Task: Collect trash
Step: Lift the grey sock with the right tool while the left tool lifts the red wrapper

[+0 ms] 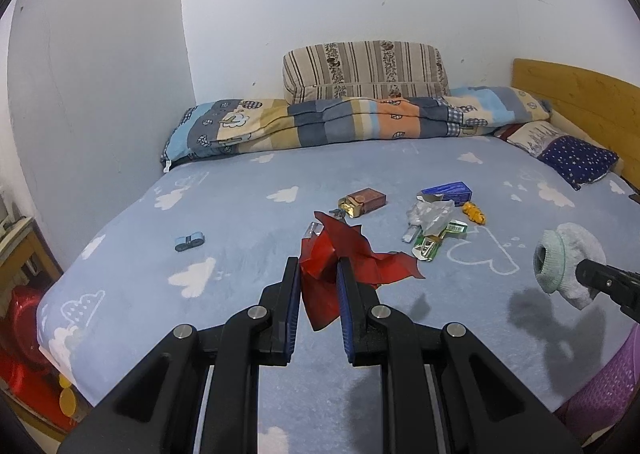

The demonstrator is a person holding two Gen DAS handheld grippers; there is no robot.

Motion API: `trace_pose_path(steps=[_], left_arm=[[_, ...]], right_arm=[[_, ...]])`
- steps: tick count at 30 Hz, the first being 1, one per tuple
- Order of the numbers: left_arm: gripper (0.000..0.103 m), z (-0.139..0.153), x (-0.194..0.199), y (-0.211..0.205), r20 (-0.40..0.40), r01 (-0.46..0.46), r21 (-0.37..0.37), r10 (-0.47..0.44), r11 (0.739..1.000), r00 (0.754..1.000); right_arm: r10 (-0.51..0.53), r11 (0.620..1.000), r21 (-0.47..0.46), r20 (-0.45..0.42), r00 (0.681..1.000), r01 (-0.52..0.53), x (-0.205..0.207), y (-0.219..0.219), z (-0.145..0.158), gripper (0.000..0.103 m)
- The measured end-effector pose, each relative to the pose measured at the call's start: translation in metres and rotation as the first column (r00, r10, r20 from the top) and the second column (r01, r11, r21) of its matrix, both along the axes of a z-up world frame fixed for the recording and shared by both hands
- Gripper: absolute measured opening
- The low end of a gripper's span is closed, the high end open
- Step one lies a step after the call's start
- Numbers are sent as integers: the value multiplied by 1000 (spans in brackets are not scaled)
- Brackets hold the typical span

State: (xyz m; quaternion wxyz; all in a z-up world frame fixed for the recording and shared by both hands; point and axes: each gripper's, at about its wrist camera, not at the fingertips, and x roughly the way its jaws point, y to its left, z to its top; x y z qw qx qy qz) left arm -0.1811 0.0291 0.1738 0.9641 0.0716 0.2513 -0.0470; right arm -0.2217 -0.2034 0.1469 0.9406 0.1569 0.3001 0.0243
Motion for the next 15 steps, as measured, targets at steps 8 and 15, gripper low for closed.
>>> trace_pose_path(steps=[8,15], left_arm=[[17,1,-4,-4,18,11,11,-11,1000,1000],[17,2,-6,-8,27,26,21,-26,999,999]], right_arm=[[5,1000,4,4,1000,-5,-1,0,0,9],[-3,1000,11,11,1000,3,-2,-2,3,9]])
